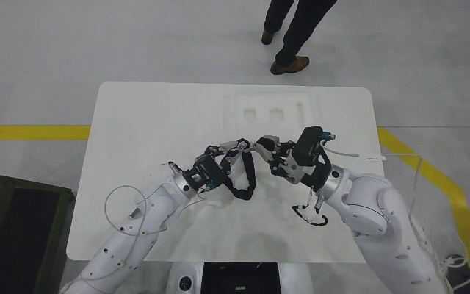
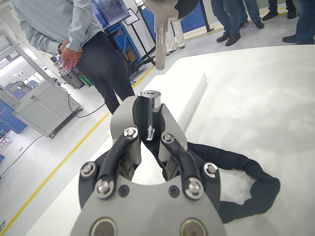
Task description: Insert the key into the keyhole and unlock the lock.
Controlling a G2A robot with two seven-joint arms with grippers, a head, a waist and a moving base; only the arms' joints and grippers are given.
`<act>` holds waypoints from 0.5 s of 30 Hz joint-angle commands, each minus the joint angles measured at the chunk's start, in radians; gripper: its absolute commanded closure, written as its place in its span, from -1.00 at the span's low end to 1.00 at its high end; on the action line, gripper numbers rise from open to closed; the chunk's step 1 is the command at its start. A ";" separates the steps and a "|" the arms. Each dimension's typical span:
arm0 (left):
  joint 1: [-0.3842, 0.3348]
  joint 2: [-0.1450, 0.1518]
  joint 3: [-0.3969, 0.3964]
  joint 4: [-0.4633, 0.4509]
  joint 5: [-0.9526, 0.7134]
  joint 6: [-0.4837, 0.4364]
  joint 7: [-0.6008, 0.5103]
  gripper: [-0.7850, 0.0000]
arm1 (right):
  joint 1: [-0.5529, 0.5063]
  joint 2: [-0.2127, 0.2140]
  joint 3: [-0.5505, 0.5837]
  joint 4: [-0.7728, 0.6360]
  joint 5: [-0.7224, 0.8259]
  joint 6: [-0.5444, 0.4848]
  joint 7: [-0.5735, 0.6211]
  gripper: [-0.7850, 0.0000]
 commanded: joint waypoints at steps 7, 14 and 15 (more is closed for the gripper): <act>0.000 0.000 0.000 0.000 0.000 0.000 0.000 1.00 | 0.023 -0.012 -0.051 -0.027 -0.064 0.123 0.018 1.00; 0.000 0.000 0.000 0.000 0.000 0.000 0.000 1.00 | 0.023 -0.018 -0.070 -0.037 -0.098 0.174 0.031 1.00; 0.000 0.000 0.000 0.000 0.000 0.000 0.000 1.00 | 0.021 -0.018 -0.071 -0.038 -0.101 0.177 0.032 1.00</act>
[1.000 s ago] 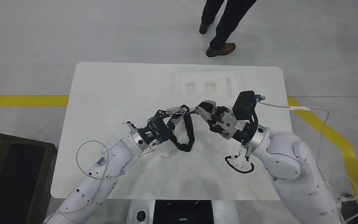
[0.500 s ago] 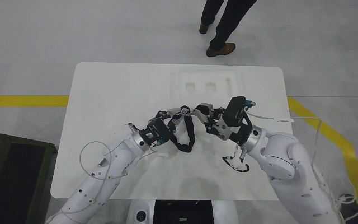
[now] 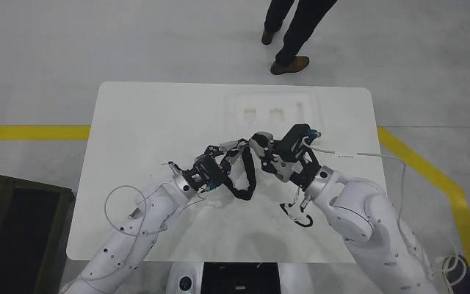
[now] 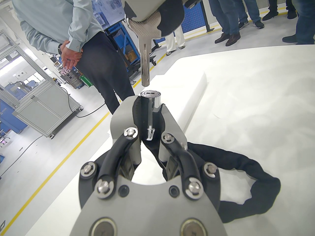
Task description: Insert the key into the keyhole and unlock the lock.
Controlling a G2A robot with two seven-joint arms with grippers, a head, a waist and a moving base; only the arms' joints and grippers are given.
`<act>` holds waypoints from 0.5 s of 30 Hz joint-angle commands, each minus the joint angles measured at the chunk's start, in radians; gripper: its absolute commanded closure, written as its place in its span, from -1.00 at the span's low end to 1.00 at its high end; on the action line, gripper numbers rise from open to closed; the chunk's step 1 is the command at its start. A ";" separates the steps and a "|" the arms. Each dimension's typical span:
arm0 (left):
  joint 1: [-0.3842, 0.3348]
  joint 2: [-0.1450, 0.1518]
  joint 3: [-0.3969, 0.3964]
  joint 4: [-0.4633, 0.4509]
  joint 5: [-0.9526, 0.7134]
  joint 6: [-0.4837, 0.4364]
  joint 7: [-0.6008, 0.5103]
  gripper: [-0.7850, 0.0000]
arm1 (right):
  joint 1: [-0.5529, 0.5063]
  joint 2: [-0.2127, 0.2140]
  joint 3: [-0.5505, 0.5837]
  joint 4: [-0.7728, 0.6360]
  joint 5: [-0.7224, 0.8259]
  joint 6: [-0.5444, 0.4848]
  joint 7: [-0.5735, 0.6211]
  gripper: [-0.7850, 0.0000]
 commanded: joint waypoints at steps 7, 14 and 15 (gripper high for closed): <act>0.000 0.000 0.000 0.000 0.000 0.000 0.000 1.00 | -0.013 -0.005 -0.006 -0.003 -0.013 0.035 -0.002 1.00; 0.000 0.000 0.000 0.000 0.000 0.000 0.000 1.00 | -0.021 -0.009 -0.010 -0.004 -0.017 0.047 -0.003 1.00; 0.000 0.000 0.000 0.000 0.000 0.000 0.000 1.00 | -0.021 -0.009 -0.011 -0.005 -0.017 0.048 -0.004 1.00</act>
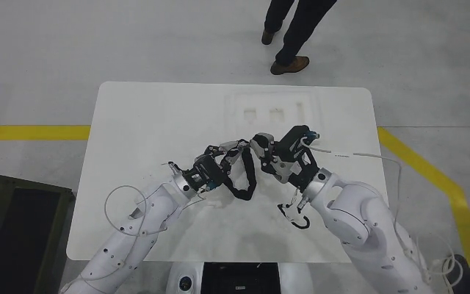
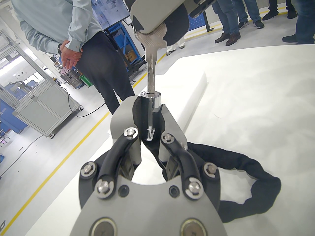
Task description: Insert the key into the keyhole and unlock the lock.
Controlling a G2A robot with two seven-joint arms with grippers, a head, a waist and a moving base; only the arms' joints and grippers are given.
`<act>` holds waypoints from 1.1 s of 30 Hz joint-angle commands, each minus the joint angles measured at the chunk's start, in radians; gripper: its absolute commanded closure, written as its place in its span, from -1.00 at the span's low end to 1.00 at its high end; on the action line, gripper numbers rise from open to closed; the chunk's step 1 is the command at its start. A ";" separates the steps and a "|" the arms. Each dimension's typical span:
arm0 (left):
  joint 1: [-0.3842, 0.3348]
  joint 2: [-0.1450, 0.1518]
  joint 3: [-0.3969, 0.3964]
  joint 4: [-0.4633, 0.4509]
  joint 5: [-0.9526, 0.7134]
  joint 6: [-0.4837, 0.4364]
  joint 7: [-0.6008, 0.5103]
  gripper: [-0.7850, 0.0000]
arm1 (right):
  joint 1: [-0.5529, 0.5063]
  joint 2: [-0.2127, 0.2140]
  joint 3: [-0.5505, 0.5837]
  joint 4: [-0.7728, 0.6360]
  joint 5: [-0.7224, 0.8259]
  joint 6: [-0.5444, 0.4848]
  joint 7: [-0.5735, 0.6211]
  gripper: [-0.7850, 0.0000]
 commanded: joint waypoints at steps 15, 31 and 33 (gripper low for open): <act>0.000 0.000 0.000 0.000 0.000 0.000 0.000 1.00 | -0.004 -0.009 -0.009 -0.005 -0.012 0.012 0.006 1.00; 0.000 0.000 0.000 0.000 0.000 0.000 0.000 1.00 | -0.015 -0.015 -0.003 -0.011 -0.034 0.030 0.011 1.00; 0.000 0.000 0.000 0.000 0.000 0.000 0.000 1.00 | -0.015 -0.016 -0.003 -0.012 -0.035 0.030 0.011 1.00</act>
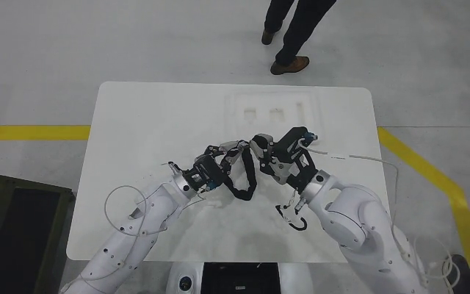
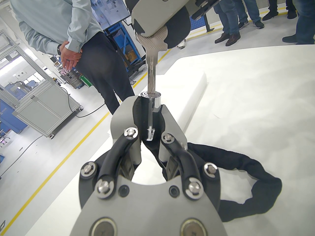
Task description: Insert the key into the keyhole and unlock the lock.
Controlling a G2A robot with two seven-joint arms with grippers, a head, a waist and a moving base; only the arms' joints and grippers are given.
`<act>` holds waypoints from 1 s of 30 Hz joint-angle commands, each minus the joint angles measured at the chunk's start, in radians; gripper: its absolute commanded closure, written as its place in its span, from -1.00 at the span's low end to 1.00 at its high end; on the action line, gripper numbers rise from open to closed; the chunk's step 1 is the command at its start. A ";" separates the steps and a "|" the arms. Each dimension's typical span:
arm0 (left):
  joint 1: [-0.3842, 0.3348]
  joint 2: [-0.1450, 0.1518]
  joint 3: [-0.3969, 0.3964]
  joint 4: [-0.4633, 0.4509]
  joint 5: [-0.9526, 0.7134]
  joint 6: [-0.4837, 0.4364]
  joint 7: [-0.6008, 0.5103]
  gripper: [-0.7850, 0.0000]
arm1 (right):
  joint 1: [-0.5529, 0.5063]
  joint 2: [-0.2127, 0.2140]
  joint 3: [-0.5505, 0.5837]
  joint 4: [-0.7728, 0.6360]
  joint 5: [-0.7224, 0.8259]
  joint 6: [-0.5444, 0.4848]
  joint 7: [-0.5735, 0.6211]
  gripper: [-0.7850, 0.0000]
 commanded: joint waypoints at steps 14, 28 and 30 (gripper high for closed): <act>0.000 0.000 0.000 0.000 0.000 0.000 0.000 1.00 | 0.009 -0.009 -0.015 0.006 -0.026 0.011 0.015 1.00; 0.008 -0.002 -0.001 -0.010 -0.004 0.004 -0.014 1.00 | 0.024 -0.018 -0.037 0.008 -0.053 0.010 0.027 0.74; 0.010 -0.003 -0.003 -0.013 -0.005 0.002 -0.018 1.00 | 0.026 -0.019 -0.038 0.010 -0.053 0.010 0.028 0.30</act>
